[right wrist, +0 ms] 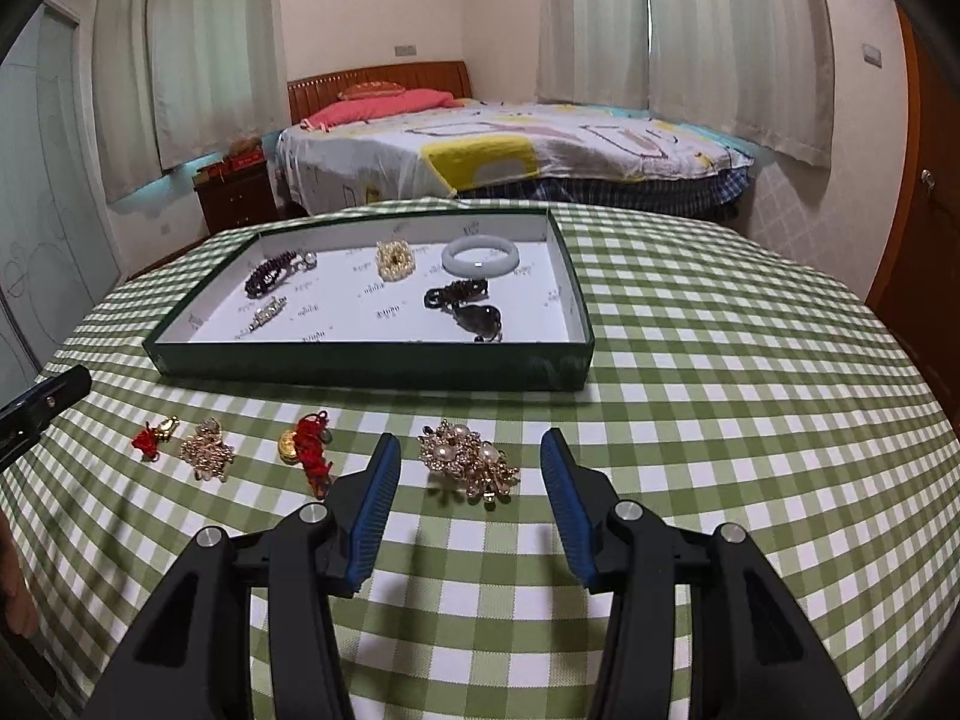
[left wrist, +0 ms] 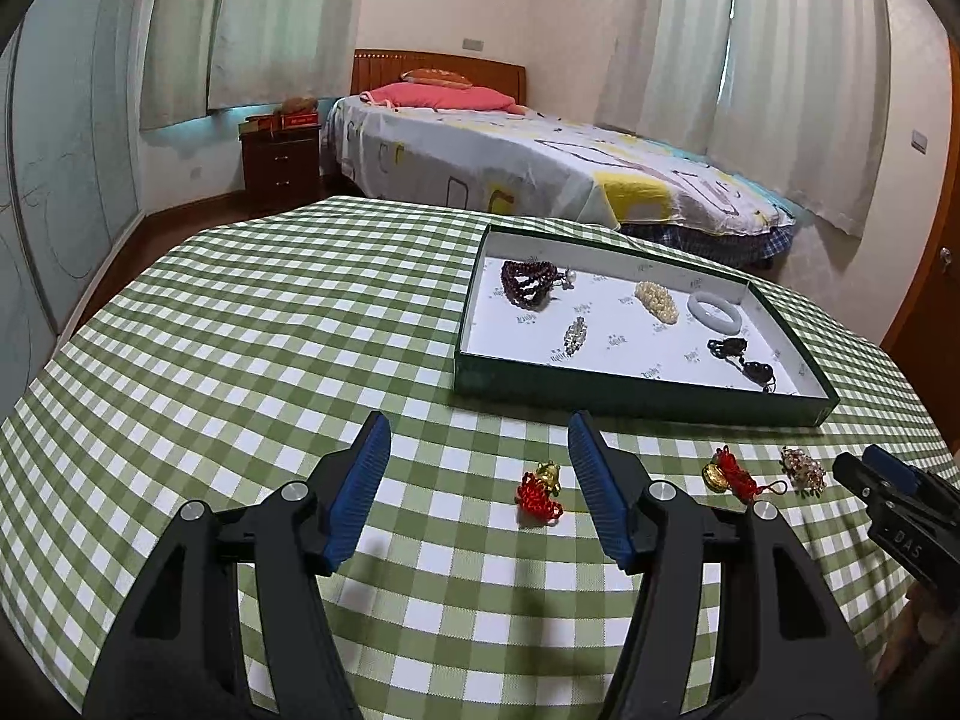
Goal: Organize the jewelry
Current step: 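Withdraw both tools from the box toward the remaining jewelry, then grasp the gold pearl brooch with the right tool while the left tool grasps the red tassel charm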
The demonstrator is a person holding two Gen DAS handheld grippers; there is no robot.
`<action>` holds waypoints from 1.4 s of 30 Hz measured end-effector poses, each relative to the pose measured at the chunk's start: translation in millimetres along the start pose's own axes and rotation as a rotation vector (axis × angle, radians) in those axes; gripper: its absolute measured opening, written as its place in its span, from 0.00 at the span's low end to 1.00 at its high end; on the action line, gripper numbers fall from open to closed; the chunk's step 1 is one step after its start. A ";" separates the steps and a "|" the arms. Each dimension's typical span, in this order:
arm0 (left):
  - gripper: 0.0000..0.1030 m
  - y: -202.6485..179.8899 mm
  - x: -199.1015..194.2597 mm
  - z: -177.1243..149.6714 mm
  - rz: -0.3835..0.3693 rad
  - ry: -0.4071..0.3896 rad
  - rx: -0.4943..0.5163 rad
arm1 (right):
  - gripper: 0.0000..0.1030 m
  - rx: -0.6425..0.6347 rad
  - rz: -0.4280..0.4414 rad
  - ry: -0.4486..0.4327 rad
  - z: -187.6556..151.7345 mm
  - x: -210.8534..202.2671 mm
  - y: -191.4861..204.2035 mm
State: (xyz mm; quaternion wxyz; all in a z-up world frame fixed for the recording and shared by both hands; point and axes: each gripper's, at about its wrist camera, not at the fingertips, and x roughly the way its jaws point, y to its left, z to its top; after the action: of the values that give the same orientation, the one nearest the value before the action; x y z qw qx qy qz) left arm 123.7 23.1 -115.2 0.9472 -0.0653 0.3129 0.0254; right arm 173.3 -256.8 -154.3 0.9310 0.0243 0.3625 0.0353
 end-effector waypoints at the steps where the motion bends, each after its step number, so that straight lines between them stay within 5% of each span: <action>1: 0.58 -0.6 -0.4 -0.2 0.000 -0.004 0.005 | 0.47 -0.003 -0.001 0.007 -1.1 1.7 0.6; 22: 0.58 2.3 15.9 -8.1 -0.001 0.058 0.003 | 0.54 -0.038 -0.012 0.193 4.3 45.8 4.3; 28: 0.58 1.4 20.0 -10.2 -0.016 0.080 0.003 | 0.33 -0.025 0.010 0.185 0.3 38.7 0.2; 34: 0.56 -7.3 21.4 -12.9 -0.040 0.090 0.039 | 0.30 0.022 0.045 0.155 -2.8 27.2 -4.3; 40: 0.45 -12.8 30.6 -15.0 -0.062 0.132 0.066 | 0.30 0.029 0.056 0.133 -3.6 20.7 -4.1; 42: 0.34 -15.6 35.3 -15.1 -0.078 0.153 0.074 | 0.30 0.029 0.059 0.132 -4.6 20.6 -3.7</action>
State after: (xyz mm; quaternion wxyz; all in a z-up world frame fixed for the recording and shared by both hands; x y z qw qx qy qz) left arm 144.6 5.8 -146.6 0.9225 -0.0441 0.3824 -0.0280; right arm 185.5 -258.7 -171.8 0.9031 0.0461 0.4229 0.0591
